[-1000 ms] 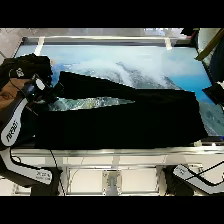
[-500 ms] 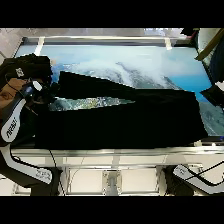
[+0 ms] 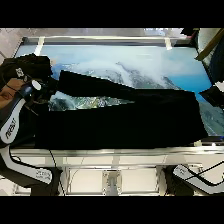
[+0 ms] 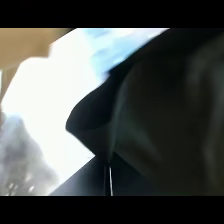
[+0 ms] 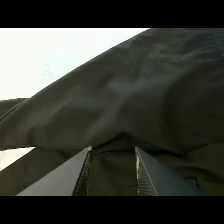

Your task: Fold the clothes and pants, and hang the long-sleeved shirts on hangers.

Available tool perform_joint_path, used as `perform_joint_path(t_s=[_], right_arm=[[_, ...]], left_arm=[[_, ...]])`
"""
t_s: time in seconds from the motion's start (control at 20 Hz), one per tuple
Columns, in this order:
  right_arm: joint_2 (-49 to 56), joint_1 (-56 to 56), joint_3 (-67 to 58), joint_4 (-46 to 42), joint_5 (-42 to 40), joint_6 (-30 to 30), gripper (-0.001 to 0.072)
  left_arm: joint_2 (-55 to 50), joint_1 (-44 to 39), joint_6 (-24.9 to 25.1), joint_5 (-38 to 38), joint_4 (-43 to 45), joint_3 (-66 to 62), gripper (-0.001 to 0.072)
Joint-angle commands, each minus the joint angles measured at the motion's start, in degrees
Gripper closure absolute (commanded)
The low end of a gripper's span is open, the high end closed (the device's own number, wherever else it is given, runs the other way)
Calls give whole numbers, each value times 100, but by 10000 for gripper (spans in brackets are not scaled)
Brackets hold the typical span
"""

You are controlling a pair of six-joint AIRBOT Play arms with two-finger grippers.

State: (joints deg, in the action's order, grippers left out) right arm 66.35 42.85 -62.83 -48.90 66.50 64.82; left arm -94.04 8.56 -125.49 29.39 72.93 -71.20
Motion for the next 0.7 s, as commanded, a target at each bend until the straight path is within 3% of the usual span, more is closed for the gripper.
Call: perform_joint_path(t_s=[0.0, 0.15, 0.45, 0.65], right_arm=[[0, -2, -4, 2, 98, 4, 390], [-57, 15, -7, -28, 450, -2, 390], [-798, 15, -7, -138, 507, -138, 391], [-903, 7, -4, -76, 472, -138, 391]], left_arm=[[654, 0, 741, -179, -11, -2, 699], [1467, 0, 1233, 444, 219, -2, 699], [3226, 0, 1263, 2094, 1738, -2, 700], [3331, 0, 1259, 2083, 2050, -28, 701]])
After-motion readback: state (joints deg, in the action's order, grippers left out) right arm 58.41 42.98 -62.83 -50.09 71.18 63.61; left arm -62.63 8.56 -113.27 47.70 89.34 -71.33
